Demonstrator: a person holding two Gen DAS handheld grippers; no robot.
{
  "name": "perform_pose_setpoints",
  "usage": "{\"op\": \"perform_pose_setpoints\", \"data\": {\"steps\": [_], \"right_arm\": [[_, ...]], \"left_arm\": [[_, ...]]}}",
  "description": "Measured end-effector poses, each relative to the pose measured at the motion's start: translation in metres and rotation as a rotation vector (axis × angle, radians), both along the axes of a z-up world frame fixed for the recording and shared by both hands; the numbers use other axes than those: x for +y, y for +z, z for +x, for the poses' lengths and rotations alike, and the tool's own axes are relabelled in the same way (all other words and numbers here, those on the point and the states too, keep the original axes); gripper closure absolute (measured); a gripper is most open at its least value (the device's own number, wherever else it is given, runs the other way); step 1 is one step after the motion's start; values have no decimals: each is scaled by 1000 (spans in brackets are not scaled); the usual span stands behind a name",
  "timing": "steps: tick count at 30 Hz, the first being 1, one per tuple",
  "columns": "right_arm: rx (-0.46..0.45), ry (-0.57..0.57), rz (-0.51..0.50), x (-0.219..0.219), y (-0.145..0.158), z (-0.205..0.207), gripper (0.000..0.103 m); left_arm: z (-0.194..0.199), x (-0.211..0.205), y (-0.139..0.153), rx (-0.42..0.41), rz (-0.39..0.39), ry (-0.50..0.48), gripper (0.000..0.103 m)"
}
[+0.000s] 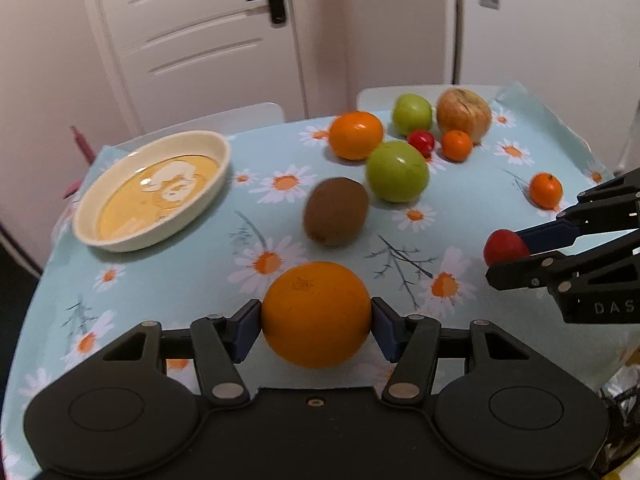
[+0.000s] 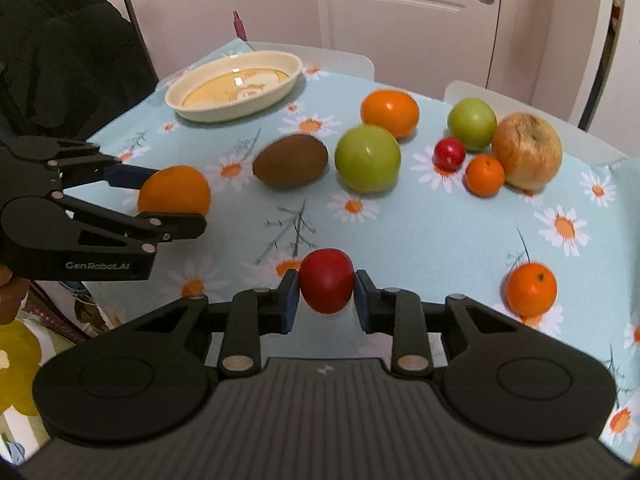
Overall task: Organize fruits
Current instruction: 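Carry both fruits to the white bowl while the left tool releases the orange inside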
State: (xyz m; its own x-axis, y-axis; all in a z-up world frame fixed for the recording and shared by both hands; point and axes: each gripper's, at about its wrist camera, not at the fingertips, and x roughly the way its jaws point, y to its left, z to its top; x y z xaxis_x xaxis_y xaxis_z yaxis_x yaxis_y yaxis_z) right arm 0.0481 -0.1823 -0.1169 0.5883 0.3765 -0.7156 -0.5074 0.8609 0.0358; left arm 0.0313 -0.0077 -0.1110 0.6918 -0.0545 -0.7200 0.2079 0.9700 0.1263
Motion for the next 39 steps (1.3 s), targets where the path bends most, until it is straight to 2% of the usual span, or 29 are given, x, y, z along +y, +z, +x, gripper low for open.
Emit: {"op": "perform_pose_setpoints", "data": {"steps": [10,16,21,29,39], "right_arm": [[-41,46,34,28,56,21,59],[-58,52,47,59,85,50,59],[-54,36,72,89,97,82,59],[-23,0,73,145,92,144,59],[35,-84,78,186,65,217,59]], "left_arm": [[-2,29,54,-66,6,109,40],[18,59,78,-112,24,173,40],[42,90,91,-144,34,180,40],[96,132,90,-128,52,147,40],[165,157,55,-81,79,56,40]]}}
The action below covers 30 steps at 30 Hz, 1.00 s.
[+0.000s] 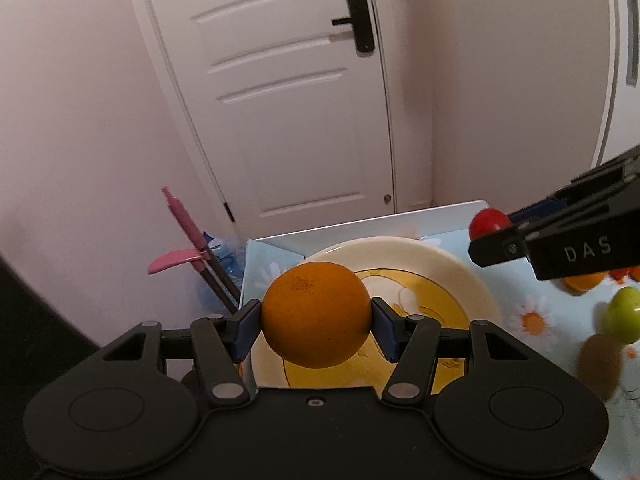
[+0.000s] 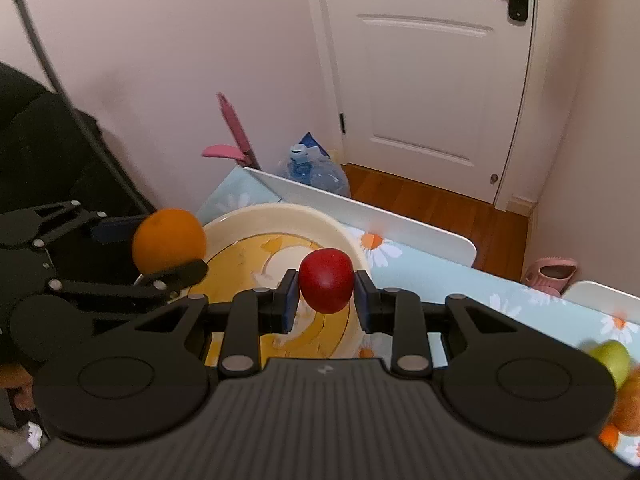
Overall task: Organize fruits
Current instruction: 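Carry both fruits to the white bowl while the left tool releases the orange inside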
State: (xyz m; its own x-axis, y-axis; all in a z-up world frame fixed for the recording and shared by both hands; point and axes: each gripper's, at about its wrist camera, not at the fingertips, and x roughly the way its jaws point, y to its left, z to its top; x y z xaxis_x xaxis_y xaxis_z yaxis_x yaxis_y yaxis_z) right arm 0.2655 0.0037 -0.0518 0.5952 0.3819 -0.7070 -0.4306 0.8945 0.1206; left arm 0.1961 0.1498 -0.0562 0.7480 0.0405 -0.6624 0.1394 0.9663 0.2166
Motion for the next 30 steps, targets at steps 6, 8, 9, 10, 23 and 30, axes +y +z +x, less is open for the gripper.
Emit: {"op": "perform_pose_setpoints", "data": {"steps": [6,8,9,10,23,30], "right_arm": [[28,-40,-4,11,-15,22,59],[34,-52,-6,10,-19,25,59],[38,-59,-7,10,-21,27,59],[42,-65,-8,9,-22,28,59],[50,-68,-11,-3,-17,30,59],[44,3,-28,-1,-6,28,59]], "left_arm": [[28,2,-24,28,31,-60,40],[36,1,-31,38,41,-79,40],[40,1,-36,44,43,-88,40],[44,-1,-39,51,43,-96,40],[64,-9,-49,37,75,-143,14],[44,4,-28,59,22,-67,3]]}}
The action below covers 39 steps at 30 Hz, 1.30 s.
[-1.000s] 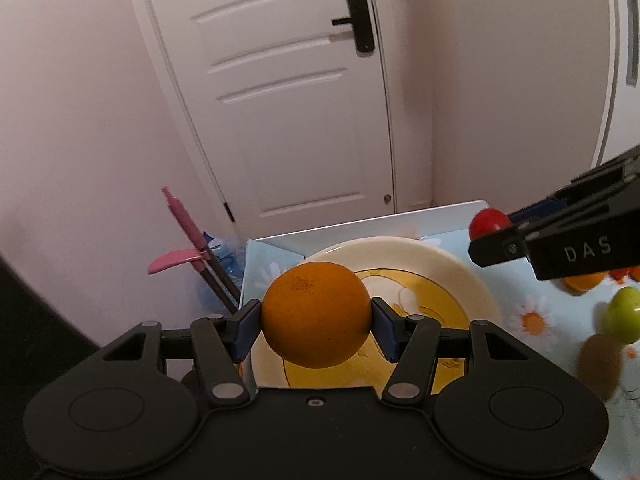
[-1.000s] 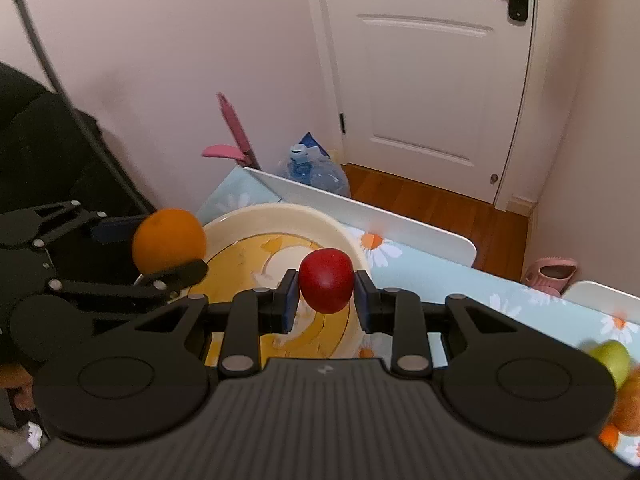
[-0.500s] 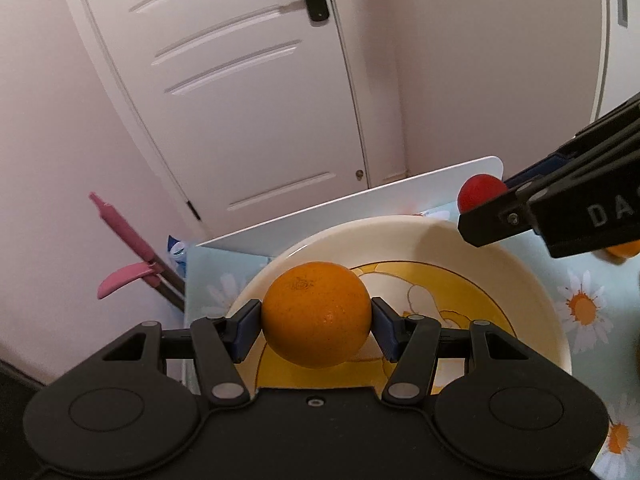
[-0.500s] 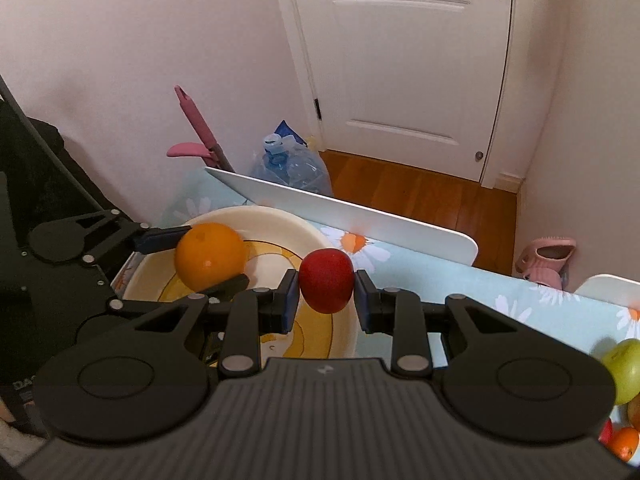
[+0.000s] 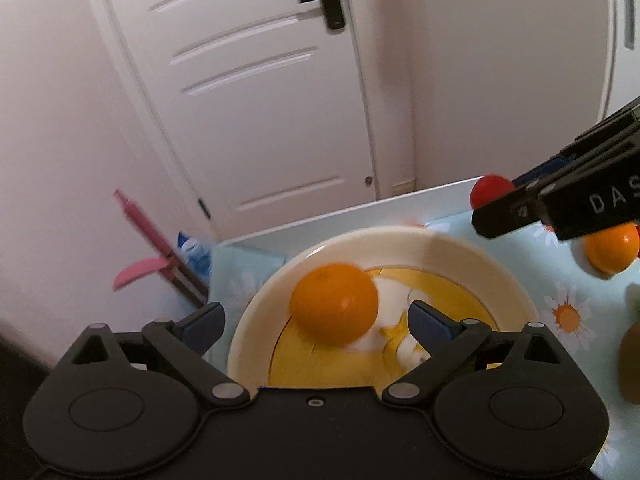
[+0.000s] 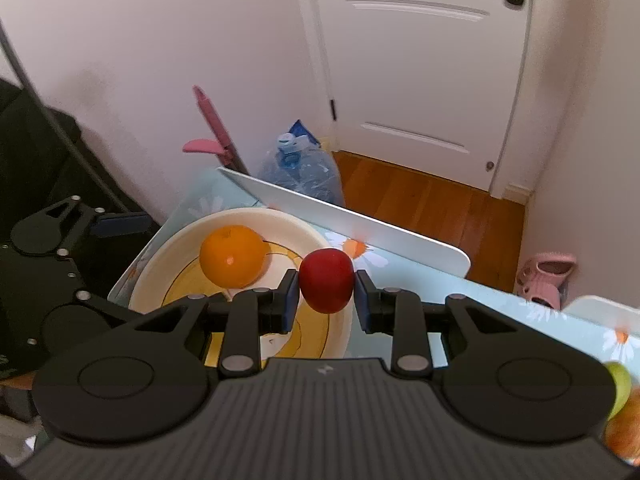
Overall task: Organize fruits
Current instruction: 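Carry both fruits to the white bowl while the left tool releases the orange inside, then lower the red plum into the white bowl and open the right tool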
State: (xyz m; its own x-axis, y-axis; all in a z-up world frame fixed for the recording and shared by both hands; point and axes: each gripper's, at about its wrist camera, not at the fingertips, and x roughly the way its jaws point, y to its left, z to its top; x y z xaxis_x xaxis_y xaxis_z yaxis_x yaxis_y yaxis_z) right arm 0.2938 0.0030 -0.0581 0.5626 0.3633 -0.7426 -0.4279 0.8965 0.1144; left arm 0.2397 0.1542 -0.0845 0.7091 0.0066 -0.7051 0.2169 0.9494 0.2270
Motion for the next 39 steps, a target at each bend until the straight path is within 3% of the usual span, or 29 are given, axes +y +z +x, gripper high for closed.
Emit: {"op": "perform_pose_setpoints", "data": {"steps": [7,21,24,26,30,39], "right_arm": [[1,103,-55,20,-9,1,59],[4,175,-120,54,-50,10,58],[-17,177,-121,56,-46,7,31],[-38,162,-114,54,-41,3,2],[-92,115,-84,46,-25,-12,0],[-92,-17,-83,23,2,-35,0]], "left_arm": [[-29,16,9,66,-83,99,3],[-50,24,5,108,-108,154,3],[-52,23,3,112,-108,146,3],[-55,23,3,109,-117,135,3],[-60,23,8,101,-132,128,3],[-72,20,26,59,-159,89,3]]}}
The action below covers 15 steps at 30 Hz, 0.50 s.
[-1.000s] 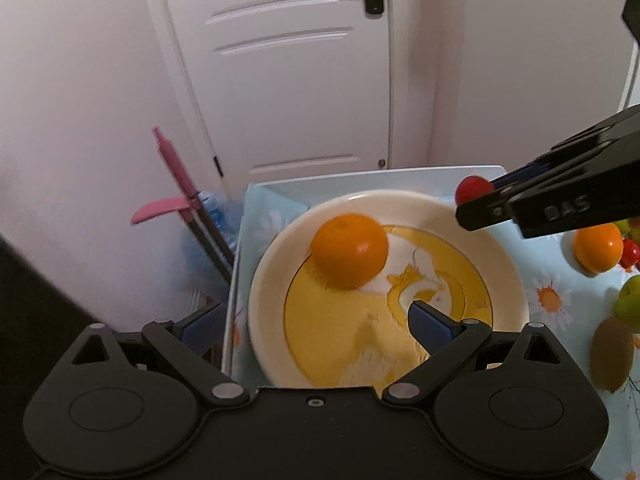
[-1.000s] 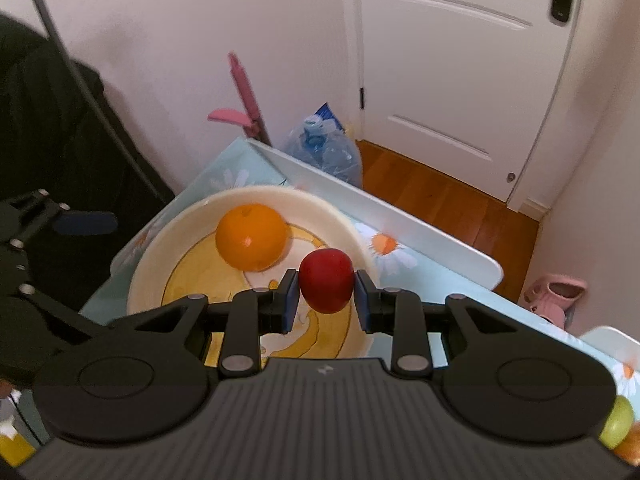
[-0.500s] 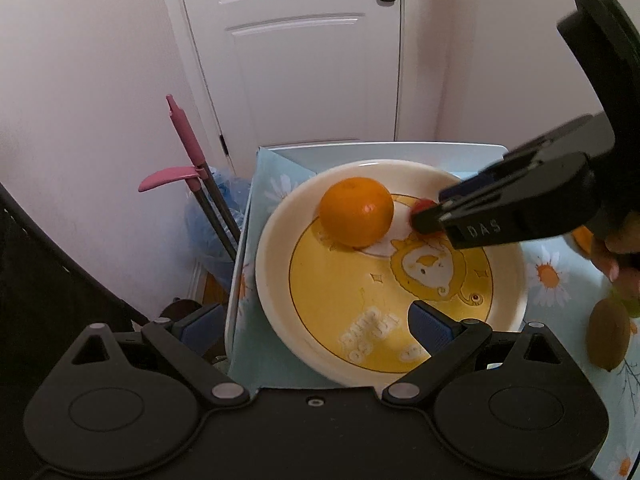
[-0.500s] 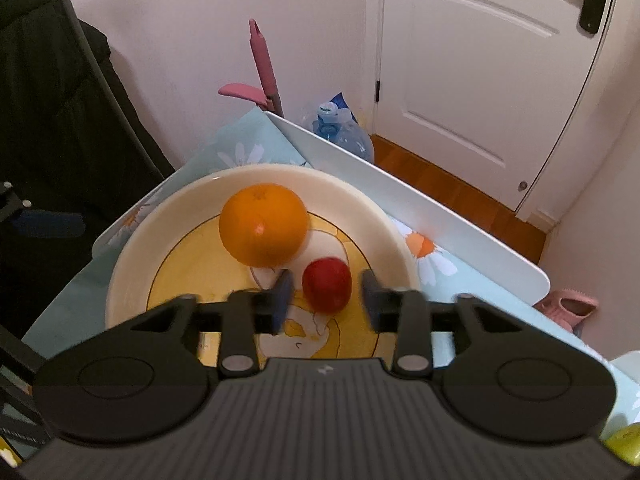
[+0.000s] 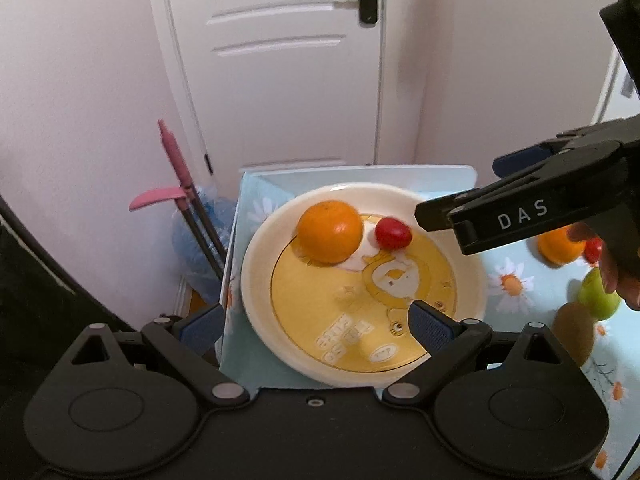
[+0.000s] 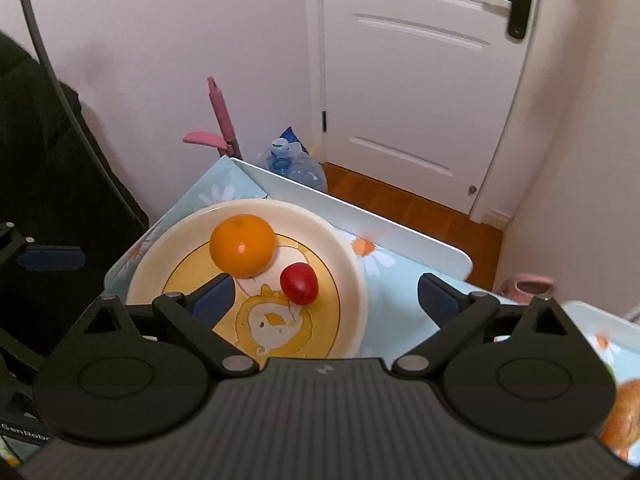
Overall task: Organize fruits
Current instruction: 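Lower the red plum into the white bowl and open the right tool, then move both tools back over the loose fruits on the table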
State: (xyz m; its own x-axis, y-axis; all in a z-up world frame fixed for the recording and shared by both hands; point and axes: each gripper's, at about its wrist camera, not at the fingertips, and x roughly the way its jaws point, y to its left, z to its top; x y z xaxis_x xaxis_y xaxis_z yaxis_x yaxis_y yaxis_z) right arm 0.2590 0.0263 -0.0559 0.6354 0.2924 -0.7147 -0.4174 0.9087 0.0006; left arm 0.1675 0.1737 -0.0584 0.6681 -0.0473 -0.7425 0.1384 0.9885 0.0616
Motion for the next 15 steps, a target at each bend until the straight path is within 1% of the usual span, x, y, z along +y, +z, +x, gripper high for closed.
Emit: {"op": "perform_pose_setpoints", "data": {"steps": [3,5,9,15], "right_arm": [[-16,-51,-6,-8,10,-12,0],[-33,-87,-3,-14,16,-20,0],[-40,-134,29,-30,26,-37,0],[-60,-214,31,-60,34,-68,0]], "left_arm": [[-4,0,9,-14,-57,-30,3],[-5,-2,15,-23,-67,-31,3],[-10,-11,25,-58,-40,-63,3],[-16,-28,36,-92,-2,-118,3]]}}
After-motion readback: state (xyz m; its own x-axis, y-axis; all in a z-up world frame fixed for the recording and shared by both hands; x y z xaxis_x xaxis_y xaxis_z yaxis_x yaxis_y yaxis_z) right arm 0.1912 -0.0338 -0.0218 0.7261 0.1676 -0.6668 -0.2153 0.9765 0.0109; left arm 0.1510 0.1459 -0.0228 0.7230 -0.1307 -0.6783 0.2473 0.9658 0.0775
